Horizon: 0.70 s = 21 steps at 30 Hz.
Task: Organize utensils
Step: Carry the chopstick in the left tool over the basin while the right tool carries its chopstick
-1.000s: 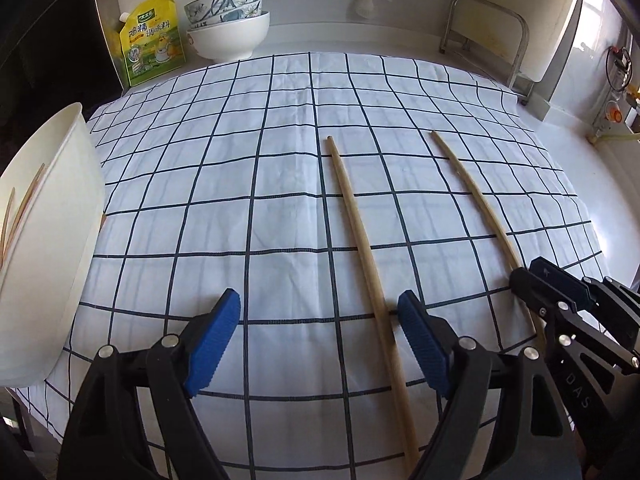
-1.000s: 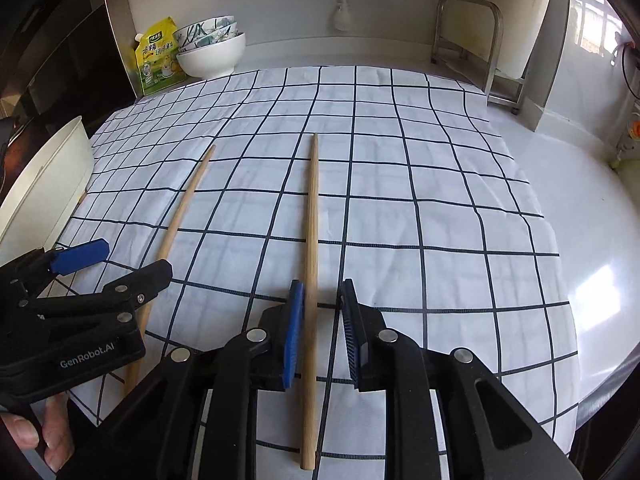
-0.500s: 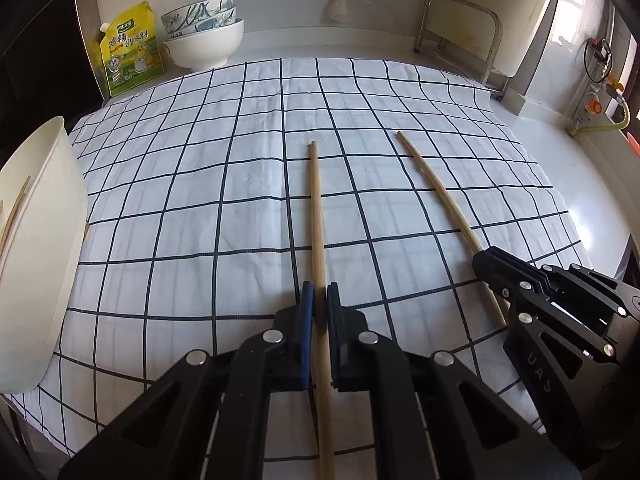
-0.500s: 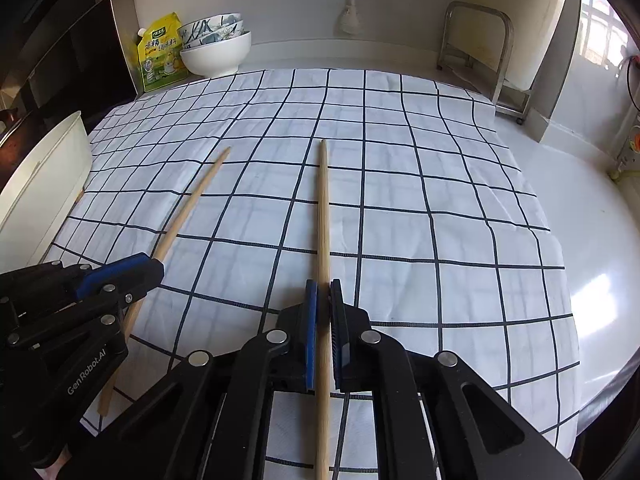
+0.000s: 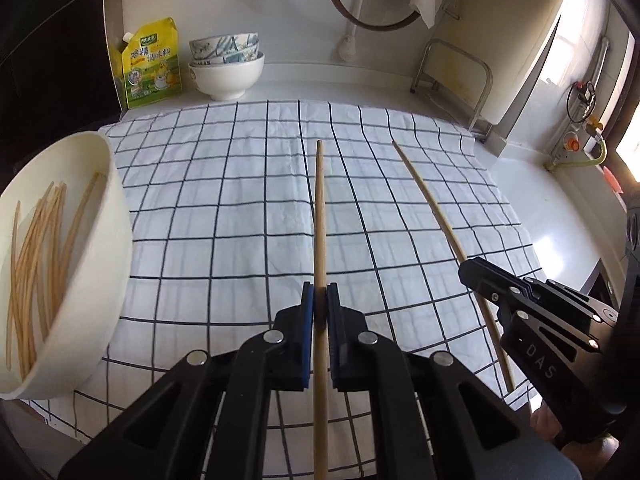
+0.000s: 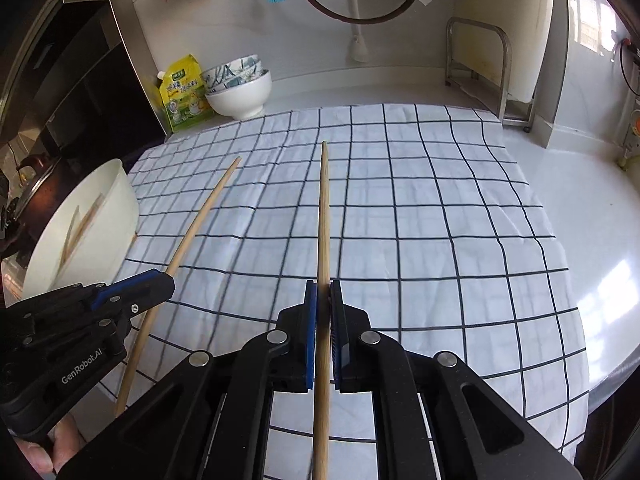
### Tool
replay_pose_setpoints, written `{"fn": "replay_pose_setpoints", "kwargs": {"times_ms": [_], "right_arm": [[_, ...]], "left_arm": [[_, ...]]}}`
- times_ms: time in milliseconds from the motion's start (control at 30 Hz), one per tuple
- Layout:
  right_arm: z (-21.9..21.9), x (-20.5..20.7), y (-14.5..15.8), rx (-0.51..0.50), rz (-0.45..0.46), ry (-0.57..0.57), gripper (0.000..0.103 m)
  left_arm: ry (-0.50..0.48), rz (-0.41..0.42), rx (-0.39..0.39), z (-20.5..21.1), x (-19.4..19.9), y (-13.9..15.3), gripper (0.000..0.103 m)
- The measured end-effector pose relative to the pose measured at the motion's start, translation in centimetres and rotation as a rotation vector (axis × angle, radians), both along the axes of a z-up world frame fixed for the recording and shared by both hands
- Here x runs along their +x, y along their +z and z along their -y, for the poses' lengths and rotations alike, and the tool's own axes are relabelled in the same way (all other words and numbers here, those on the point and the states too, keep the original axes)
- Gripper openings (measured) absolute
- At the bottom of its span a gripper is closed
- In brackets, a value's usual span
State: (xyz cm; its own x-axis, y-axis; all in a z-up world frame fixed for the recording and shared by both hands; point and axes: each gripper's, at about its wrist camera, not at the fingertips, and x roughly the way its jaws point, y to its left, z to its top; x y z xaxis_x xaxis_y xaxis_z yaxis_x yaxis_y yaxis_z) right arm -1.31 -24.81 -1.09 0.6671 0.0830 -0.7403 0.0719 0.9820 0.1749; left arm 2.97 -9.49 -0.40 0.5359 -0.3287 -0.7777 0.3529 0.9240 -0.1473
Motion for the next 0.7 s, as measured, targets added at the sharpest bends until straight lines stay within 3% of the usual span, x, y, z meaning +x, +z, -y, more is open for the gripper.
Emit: {"fn": "replay_pose_setpoints", "kwargs": {"times_ms": [333,533,700], "right_arm": [[-8.6,3.9,5.1,0.070,0.105,0.167,0.006],[-16.3,7.6,5.6,0.083,0.104,0.310,0.006],[-22.4,10.1,4.7,0.088,0.050,0.409,0.006]], "left_arm": [[0.126,0.128,-0.056,-10.0,0.6,6.3,0.007],[0.269,0.148,-0.020,-17.4,1.7,6.5,0.007],[0.356,0.125,0.000,-22.2,2.7,5.4,0.007]]}}
